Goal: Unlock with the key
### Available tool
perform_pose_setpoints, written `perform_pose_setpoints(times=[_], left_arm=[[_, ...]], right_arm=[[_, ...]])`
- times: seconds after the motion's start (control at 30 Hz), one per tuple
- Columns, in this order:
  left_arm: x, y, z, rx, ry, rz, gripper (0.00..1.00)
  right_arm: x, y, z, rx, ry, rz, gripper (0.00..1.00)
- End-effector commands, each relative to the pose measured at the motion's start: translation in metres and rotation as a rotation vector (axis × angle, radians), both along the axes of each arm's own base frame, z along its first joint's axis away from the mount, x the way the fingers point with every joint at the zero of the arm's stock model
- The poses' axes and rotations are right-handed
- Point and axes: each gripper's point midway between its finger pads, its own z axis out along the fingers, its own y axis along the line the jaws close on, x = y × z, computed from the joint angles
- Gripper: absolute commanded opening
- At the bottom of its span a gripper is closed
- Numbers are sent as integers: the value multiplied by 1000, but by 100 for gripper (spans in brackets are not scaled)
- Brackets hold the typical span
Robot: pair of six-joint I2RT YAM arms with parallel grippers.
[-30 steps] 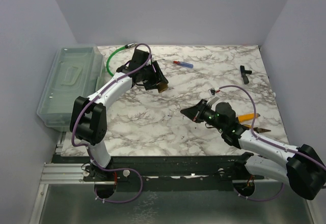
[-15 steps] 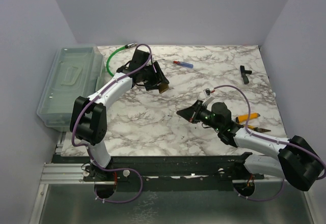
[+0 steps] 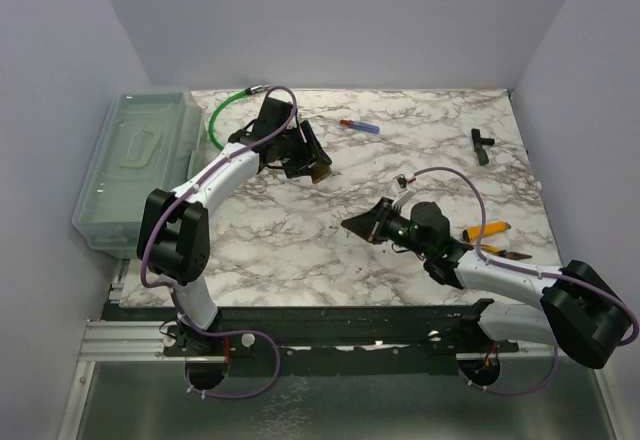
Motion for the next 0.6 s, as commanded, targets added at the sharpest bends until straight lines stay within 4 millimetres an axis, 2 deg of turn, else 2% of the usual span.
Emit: perform_pose_setpoints(times=[0.0,0.57], left_arm=[[4,-6,19,-66,-45,-16,0],[3,-6,24,-77,-50,-16,0]], right_arm=[[3,11,16,21,-53,21,1],[0,26,20,22,-60,45,1]])
